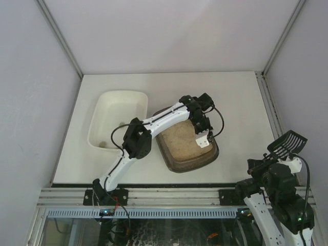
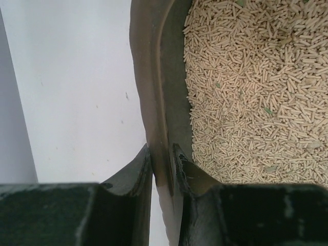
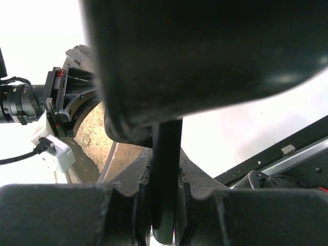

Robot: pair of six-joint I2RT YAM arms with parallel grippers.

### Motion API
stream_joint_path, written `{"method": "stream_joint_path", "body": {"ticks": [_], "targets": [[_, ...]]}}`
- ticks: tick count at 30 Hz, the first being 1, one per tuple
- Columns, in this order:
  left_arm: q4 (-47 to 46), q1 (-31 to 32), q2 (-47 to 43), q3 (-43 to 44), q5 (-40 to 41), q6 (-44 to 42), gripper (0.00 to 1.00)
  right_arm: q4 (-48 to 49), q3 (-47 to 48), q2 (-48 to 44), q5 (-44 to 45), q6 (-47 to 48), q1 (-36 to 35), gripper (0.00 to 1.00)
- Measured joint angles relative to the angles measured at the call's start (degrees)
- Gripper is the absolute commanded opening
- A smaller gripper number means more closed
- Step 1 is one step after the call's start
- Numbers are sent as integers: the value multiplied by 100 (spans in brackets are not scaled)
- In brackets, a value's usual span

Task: Clean the litter box

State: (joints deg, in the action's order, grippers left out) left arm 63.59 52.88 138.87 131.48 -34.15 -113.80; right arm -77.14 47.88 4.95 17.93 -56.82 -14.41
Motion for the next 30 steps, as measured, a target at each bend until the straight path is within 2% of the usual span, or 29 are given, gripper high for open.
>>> {"method": "stream_joint_path", "body": {"ticks": [30], "targets": [[-177, 103, 273, 262, -378, -348, 0, -444, 35, -275, 772, -951, -411, 0]]}}
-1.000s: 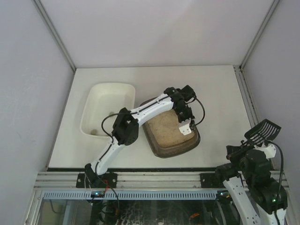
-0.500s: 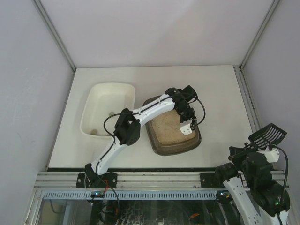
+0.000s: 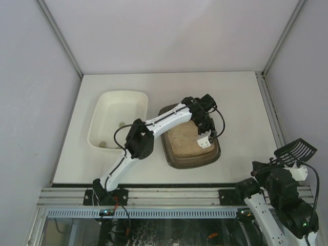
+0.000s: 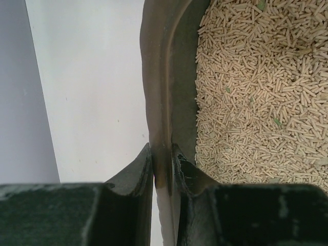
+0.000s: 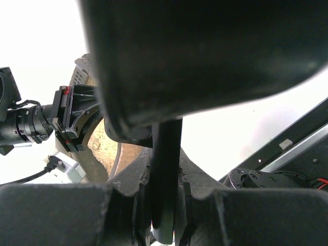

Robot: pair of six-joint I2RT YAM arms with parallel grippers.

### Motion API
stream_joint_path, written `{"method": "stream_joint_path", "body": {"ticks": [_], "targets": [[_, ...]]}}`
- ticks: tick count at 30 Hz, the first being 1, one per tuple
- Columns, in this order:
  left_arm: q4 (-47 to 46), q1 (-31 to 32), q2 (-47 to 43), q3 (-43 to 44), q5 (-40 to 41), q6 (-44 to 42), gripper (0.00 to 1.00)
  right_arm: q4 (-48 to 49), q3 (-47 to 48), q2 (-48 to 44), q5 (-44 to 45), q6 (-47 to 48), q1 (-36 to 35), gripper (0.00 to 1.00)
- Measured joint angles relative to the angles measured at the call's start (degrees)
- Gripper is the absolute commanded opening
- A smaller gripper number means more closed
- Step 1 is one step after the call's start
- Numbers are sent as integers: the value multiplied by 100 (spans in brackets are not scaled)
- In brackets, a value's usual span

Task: Clean the litter box

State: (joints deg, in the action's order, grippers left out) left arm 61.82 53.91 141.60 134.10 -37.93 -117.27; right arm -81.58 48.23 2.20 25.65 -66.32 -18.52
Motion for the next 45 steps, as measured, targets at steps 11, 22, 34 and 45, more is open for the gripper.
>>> {"method": "stream_joint_path", "body": {"ticks": [11, 22, 34, 45], "targets": [[-59, 205, -256, -442, -199, -114, 39, -402, 295, -173, 243, -387, -221, 0], [-1003, 627, -813, -1158, -774, -166, 100, -664, 837, -160, 951, -682, -1032, 0], [-3373, 116, -1252, -1408, -92, 3226, 100, -391, 999, 619, 1604, -647, -2441, 0], [-3617, -1458, -4081, -2044, -356, 5705, 100, 1613, 1316, 2704, 2411, 1069, -3617, 0]]}}
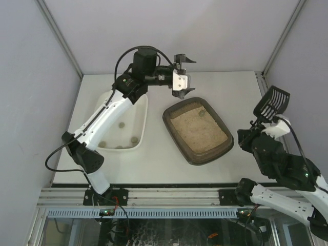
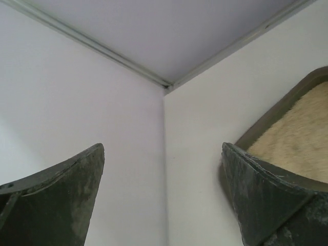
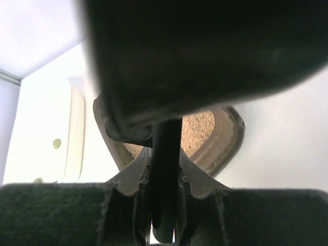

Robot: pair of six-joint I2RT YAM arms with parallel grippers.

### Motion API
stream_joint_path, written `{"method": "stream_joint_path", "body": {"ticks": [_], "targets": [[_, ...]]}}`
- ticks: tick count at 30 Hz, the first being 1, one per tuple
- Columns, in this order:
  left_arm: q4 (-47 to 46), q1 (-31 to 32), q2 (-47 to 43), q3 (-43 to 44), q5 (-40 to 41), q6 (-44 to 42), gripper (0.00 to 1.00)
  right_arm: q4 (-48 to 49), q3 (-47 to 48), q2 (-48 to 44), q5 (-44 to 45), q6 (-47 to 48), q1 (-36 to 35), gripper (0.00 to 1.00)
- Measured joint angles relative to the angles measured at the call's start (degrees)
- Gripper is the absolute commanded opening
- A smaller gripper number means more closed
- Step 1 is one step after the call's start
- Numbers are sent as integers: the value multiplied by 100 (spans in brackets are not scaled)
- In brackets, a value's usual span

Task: Clean the litter box

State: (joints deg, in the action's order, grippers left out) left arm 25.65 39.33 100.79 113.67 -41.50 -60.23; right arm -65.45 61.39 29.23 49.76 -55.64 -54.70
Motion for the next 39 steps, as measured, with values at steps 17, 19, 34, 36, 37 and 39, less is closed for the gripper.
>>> {"method": "stream_joint_path", "body": {"ticks": [17, 19, 34, 36, 37, 39], "targets": [[-280, -1128, -1517, -2417, 3276, 5324, 100, 1604, 1045, 5066, -7121, 4022, 4371, 0], [-332, -1252, -1777, -2710, 3724, 5705, 100, 1606, 1370, 5372, -7331, 4435, 4242, 0], [463, -2791, -2173, -3427, 4752, 9892, 66, -37, 2258, 6605, -6658, 4817, 2872, 0], [560, -2789, -2173, -3598, 4894, 10351, 63, -293, 2258, 6605, -6546, 4625, 2562, 0], [590, -2789, -2173, -3703, 4948, 10579, 63, -437, 2258, 6605, -6507, 4516, 2448, 0], [662, -2789, -2173, -3915, 5038, 11003, 62, -647, 2256, 6607, -6450, 4347, 2382, 0]]}}
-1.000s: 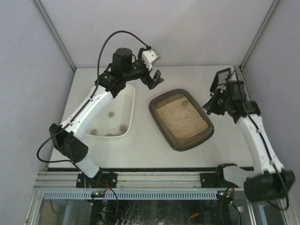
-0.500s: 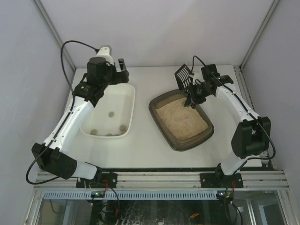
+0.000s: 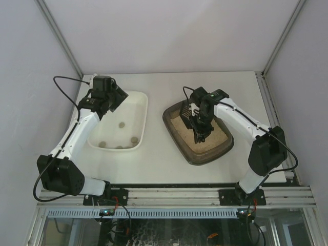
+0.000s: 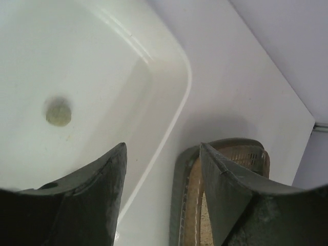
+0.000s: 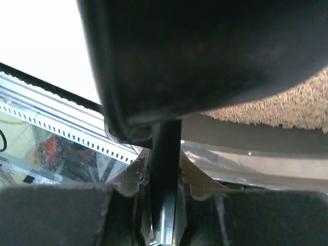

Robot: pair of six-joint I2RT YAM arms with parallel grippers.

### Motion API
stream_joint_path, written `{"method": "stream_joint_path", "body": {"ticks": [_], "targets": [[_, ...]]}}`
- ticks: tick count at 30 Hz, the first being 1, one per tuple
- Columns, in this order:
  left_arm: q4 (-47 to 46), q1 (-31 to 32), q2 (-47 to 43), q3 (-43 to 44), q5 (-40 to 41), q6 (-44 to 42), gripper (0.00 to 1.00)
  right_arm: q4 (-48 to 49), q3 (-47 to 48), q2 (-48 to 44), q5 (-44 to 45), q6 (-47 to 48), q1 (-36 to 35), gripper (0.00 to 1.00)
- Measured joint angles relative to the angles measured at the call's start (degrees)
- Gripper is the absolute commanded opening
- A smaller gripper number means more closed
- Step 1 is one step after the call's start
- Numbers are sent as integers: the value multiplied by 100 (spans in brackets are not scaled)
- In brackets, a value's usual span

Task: Clean the litter box

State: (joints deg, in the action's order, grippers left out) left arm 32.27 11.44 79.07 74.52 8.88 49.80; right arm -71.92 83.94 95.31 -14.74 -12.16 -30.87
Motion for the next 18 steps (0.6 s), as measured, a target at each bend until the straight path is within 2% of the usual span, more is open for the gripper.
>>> {"method": "stream_joint_path", "body": {"ticks": [9, 15, 18], "targets": [[221, -7, -42, -376, 13, 1141, 59, -442, -260, 216, 247, -520, 48, 0], [219, -7, -282, -778, -42, 1665, 48, -496, -197, 798, 109, -562, 48, 0], [267, -7, -289, -920, -50, 1823, 47, -511, -26, 1150, 76, -560, 33, 0]]}}
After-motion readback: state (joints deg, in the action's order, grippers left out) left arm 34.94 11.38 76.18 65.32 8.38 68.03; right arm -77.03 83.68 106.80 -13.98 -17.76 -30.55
